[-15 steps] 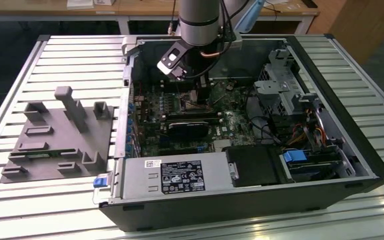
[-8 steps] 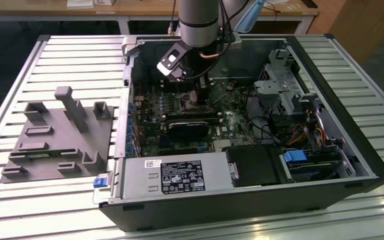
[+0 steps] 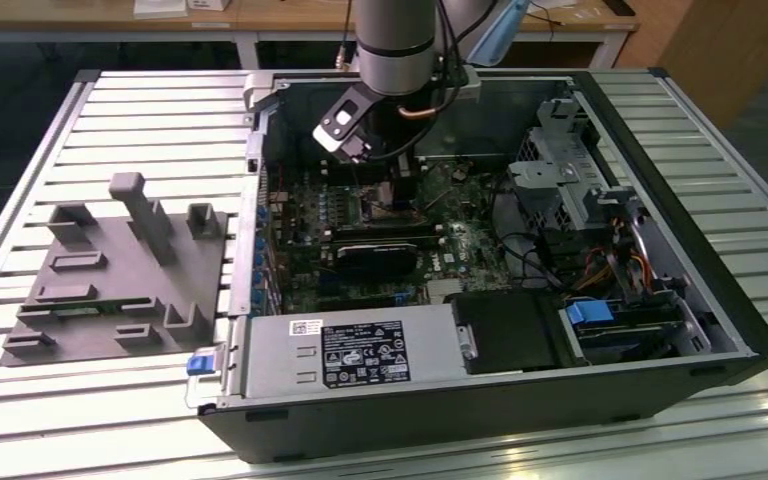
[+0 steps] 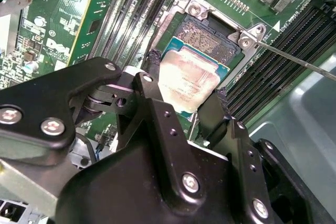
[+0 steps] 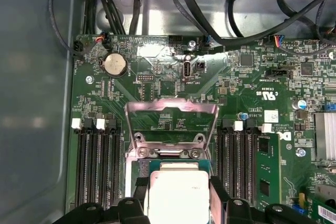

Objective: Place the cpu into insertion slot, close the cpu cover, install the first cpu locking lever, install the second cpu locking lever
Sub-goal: 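Place the cpu into insertion slot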

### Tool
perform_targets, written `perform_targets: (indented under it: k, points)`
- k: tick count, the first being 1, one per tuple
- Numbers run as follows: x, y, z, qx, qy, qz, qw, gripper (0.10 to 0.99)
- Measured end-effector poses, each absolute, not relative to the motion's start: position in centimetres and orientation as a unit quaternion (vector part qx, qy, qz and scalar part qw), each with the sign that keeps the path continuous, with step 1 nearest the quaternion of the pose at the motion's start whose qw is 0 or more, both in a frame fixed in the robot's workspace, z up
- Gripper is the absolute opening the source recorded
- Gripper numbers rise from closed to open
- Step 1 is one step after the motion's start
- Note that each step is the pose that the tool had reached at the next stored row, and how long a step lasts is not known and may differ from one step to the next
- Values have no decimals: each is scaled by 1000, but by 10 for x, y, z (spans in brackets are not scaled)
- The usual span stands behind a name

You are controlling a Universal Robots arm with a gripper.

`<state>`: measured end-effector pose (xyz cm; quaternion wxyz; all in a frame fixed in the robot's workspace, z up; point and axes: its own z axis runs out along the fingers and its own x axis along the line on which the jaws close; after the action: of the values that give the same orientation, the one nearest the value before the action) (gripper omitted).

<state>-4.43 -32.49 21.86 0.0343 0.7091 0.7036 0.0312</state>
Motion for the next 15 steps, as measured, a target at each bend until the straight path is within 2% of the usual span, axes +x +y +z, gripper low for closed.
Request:
perform_targets:
  k: [15]
  points:
    - [-46,-323,211,712,701,31,34,537]
